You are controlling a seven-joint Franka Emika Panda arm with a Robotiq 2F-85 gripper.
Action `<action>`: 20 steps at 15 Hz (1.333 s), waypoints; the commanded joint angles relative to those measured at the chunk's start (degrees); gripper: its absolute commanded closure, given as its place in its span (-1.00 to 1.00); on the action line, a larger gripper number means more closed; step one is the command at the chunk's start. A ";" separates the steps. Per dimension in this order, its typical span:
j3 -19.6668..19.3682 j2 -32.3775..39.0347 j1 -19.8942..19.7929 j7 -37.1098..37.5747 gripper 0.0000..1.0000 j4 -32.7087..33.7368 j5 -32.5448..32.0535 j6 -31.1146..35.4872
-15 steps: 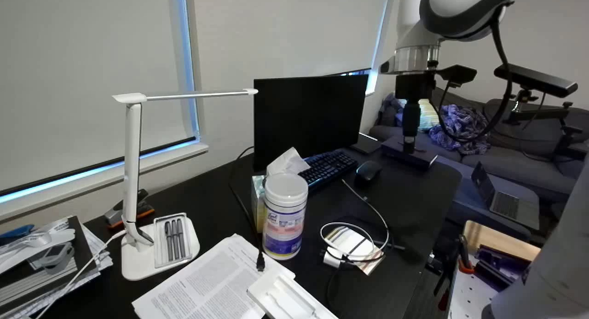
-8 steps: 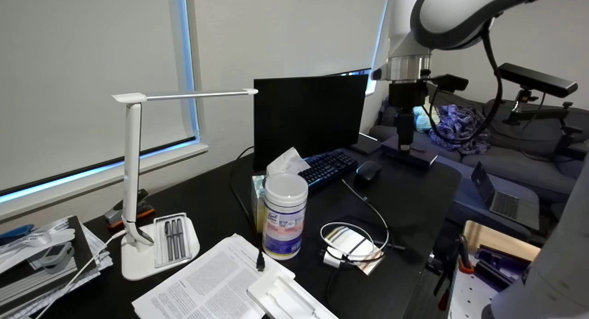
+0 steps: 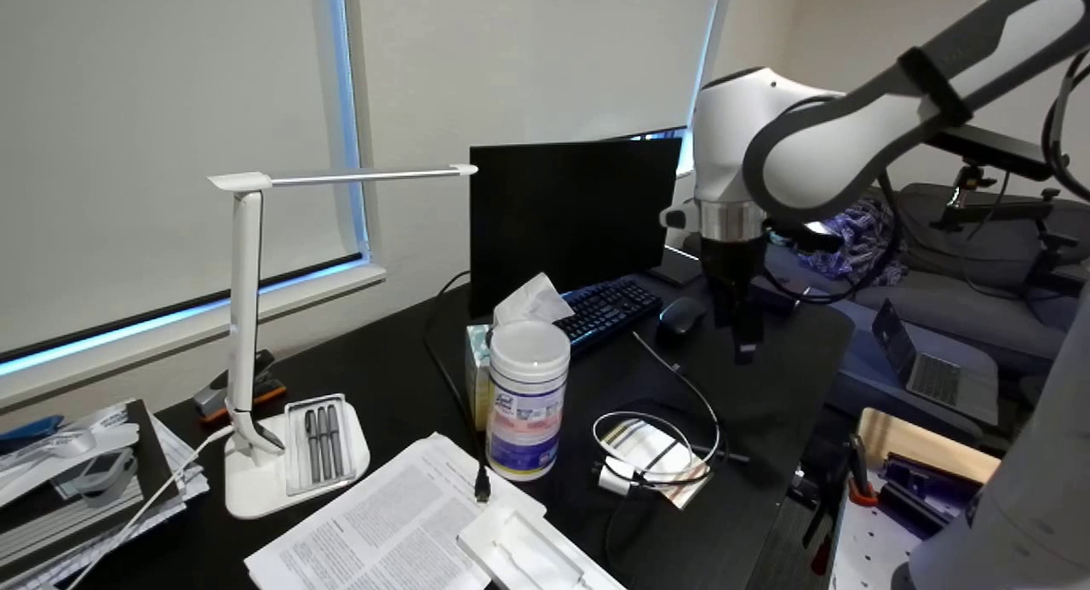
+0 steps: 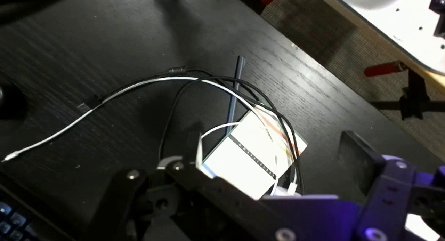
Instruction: Put the charging cables to the right and the other objects to the left
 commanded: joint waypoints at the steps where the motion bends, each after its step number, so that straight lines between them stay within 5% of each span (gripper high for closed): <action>1: 0.75 0.20 -0.11 -0.72 -1.00 -1.23 -0.39 1.75; 8: 0.86 1.80 1.68 -4.63 -1.00 -5.22 0.27 6.40; 20: 7.31 29.62 2.32 -8.39 -1.00 -4.24 -6.41 31.07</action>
